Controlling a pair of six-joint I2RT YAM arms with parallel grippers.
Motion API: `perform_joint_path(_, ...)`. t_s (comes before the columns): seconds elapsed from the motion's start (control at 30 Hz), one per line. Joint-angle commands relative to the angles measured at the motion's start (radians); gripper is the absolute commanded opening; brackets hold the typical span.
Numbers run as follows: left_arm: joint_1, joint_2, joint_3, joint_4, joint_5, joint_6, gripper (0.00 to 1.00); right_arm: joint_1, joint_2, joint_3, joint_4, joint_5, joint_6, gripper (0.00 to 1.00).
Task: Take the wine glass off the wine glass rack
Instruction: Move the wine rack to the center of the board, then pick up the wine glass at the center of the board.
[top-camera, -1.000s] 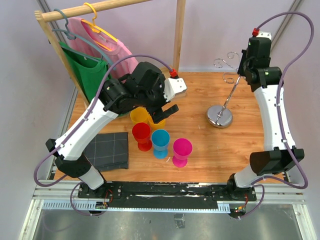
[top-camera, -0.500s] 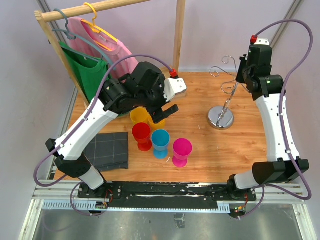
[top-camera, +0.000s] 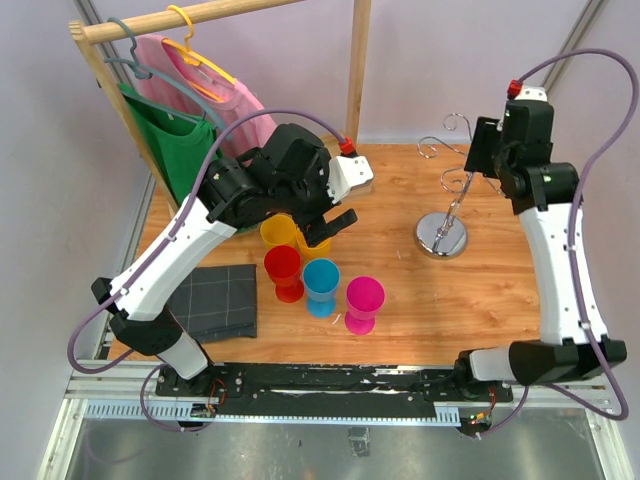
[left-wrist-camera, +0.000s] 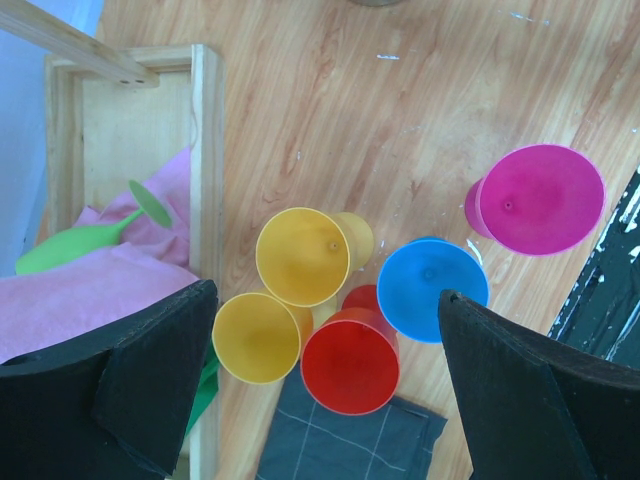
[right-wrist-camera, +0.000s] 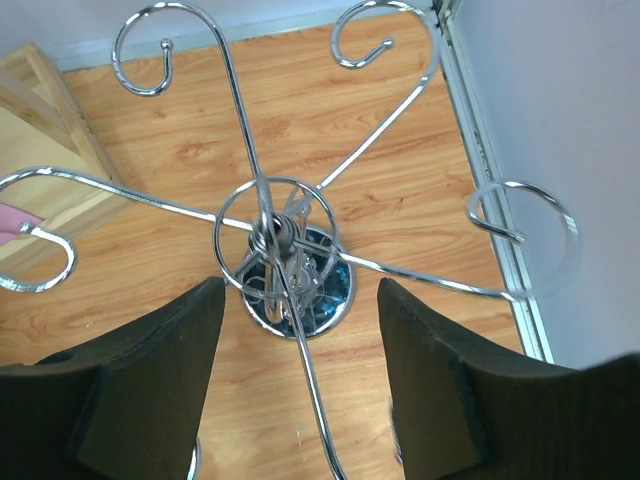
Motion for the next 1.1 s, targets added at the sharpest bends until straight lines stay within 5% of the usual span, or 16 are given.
perform_joint_path(0.0, 0.013, -0.018, 0.009, 0.017, 0.015, 0.006, 0.97, 0.013, -0.118, 0.018, -0.034, 0.011, 0.007, 0.66)
perform_joint_path(0.2, 0.019, -0.003, 0.027, 0.023, -0.002, -0.007, 0.97, 0.015, -0.189, 0.082, -0.036, -0.054, 0.009, 0.70)
perform_joint_path(0.33, 0.122, -0.004, 0.055, 0.053, 0.008, -0.057, 0.97, 0.029, -0.182, 0.102, 0.079, -0.213, 0.050, 0.70)
perform_joint_path(0.57, 0.266, -0.013, 0.088, 0.080, 0.045, -0.102, 0.96, 0.311, 0.147, 0.459, 0.042, -0.185, -0.071, 0.71)
perform_joint_path(0.83, 0.266, -0.138, 0.032, 0.111, 0.097, -0.041, 0.96, 0.402, 0.452, 0.705, 0.061, -0.246, -0.041, 0.71)
perform_joint_path(1.07, 0.266, -0.273, -0.068, 0.170, 0.083, 0.009, 0.96, 0.440, 0.559, 0.714, 0.099, -0.283, -0.007, 0.71)
